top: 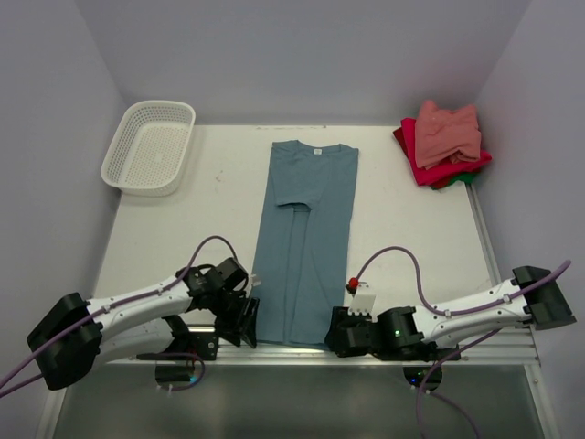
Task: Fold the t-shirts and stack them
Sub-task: Fold the tshirt
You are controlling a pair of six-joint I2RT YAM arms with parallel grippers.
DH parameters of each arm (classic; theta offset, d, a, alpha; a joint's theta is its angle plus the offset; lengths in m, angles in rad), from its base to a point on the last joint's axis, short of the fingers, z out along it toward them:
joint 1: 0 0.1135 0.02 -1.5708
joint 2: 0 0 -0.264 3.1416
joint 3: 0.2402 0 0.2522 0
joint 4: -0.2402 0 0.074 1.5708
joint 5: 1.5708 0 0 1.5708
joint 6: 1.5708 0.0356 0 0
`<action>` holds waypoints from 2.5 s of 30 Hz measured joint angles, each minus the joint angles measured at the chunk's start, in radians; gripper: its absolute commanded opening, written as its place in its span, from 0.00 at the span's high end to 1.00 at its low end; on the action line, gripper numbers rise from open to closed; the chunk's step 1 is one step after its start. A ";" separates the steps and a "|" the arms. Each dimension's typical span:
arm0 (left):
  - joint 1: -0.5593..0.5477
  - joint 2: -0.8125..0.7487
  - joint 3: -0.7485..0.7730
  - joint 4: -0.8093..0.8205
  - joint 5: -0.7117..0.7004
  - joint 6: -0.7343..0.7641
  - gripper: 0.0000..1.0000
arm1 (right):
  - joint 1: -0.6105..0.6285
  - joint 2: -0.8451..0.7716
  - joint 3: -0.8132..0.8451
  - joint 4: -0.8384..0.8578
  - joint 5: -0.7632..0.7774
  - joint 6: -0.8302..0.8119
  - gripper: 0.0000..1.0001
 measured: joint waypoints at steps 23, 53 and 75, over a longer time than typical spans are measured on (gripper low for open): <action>-0.074 0.019 0.023 0.071 -0.128 -0.107 0.50 | 0.000 0.110 0.011 0.033 0.007 0.010 0.62; -0.096 -0.136 0.047 0.157 -0.449 -0.104 1.00 | -0.006 -0.020 0.164 -0.307 0.228 -0.002 1.00; -0.096 -0.032 0.169 0.474 -0.756 -0.014 1.00 | -0.609 0.126 0.327 -0.011 0.306 -0.726 1.00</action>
